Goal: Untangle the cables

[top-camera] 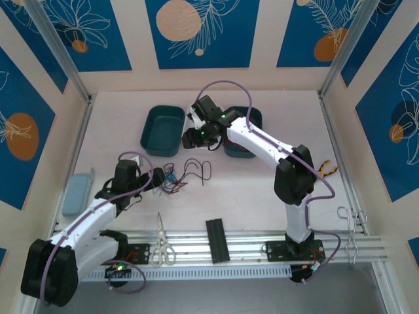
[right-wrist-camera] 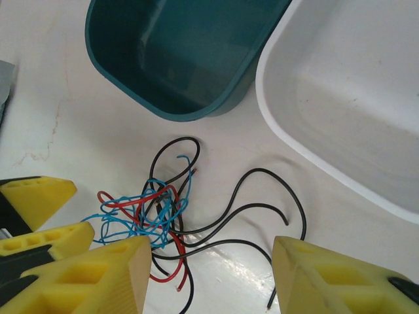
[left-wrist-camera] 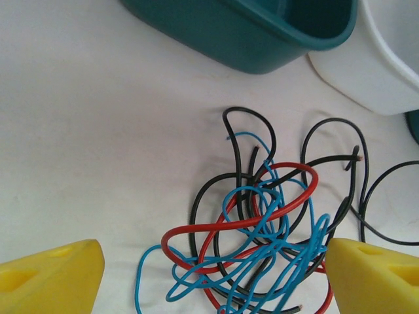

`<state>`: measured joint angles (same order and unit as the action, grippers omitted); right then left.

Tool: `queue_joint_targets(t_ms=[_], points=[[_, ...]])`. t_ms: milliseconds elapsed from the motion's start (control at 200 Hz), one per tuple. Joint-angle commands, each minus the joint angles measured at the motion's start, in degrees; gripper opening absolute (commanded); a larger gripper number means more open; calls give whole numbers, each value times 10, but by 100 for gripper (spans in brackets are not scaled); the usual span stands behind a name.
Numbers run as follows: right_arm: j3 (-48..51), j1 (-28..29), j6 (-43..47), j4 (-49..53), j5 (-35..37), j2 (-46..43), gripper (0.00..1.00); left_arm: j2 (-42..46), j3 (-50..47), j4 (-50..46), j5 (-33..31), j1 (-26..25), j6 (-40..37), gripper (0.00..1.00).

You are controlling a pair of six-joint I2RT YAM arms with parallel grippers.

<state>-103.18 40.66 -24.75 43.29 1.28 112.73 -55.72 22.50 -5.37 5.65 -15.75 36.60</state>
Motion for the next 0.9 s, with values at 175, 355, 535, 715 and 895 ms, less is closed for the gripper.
queue_joint_targets(t_ms=[175, 355, 535, 715, 895], points=[[-1, 3, -7, -7, -21, -9, 50, -56, -21, 113, 79, 7, 16, 59], [19, 2, -2, -28, -35, -15, 48, -107, -13, 185, 118, 7, -1, 35], [35, 1, 12, -54, -52, -12, 47, -159, 16, 230, 155, 6, -29, 27], [36, 2, 29, -70, -70, 5, 46, -197, 42, 255, 191, 6, -38, 22], [25, 9, 54, -74, -77, 25, 44, -145, 50, 180, 145, 6, -41, 26]])
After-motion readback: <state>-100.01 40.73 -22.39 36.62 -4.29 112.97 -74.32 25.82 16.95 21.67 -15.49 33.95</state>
